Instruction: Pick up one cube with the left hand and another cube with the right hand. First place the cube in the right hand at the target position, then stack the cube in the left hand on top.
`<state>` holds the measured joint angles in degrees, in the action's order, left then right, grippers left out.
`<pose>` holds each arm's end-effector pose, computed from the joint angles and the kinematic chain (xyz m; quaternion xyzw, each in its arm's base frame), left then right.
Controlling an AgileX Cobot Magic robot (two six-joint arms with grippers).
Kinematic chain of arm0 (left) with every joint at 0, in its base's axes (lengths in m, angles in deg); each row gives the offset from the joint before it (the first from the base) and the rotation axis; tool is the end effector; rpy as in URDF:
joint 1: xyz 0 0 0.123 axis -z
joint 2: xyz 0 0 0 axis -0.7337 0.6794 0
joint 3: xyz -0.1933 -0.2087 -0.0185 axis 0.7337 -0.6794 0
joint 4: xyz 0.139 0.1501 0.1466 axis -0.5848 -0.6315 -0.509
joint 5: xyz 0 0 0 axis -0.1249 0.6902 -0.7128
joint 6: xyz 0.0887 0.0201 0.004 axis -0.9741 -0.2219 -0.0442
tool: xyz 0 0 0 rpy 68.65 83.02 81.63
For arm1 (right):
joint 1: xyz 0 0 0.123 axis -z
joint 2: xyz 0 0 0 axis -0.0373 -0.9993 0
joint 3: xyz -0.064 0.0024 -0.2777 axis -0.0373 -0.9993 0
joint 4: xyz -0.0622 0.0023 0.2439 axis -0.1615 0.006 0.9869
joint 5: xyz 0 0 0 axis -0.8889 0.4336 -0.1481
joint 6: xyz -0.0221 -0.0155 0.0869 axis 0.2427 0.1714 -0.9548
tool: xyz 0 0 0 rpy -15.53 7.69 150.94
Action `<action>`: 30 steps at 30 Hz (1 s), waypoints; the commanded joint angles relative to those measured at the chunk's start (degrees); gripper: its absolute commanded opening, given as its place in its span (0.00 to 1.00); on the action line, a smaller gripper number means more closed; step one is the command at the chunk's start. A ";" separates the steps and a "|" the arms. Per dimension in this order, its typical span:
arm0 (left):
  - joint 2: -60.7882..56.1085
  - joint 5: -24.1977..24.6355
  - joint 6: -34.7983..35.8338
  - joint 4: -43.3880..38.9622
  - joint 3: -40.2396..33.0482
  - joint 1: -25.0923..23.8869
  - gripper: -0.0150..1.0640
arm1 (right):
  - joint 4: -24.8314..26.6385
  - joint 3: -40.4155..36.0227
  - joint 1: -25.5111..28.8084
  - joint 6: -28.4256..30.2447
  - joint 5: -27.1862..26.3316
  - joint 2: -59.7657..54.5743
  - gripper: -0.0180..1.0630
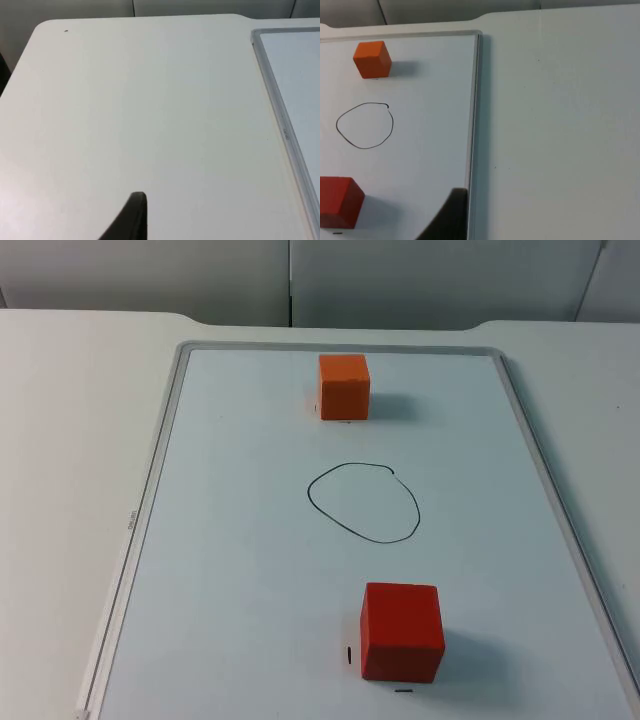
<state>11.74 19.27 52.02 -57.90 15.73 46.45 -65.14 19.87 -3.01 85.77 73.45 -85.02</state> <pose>-0.0078 0.0027 0.2810 -0.0066 0.8552 0.0208 0.5178 -0.0067 0.0017 0.2790 0.0010 0.8569 0.0200 0.5151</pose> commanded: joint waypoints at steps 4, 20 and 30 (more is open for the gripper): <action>-0.22 -0.94 0.35 2.63 -0.06 -0.12 0.99 | 0.25 -0.26 0.32 -0.02 -0.30 0.22 0.98; 24.58 -19.91 -9.65 15.86 19.25 -0.12 0.99 | 0.25 -0.26 0.32 -0.02 -0.30 0.22 0.98; 45.66 -22.31 -31.51 41.99 38.55 -0.12 0.99 | 0.25 -0.26 0.32 -0.02 -0.30 0.22 0.98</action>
<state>53.01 -2.66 25.60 -22.69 50.63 46.45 -65.14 19.87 -3.01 85.77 73.45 -85.02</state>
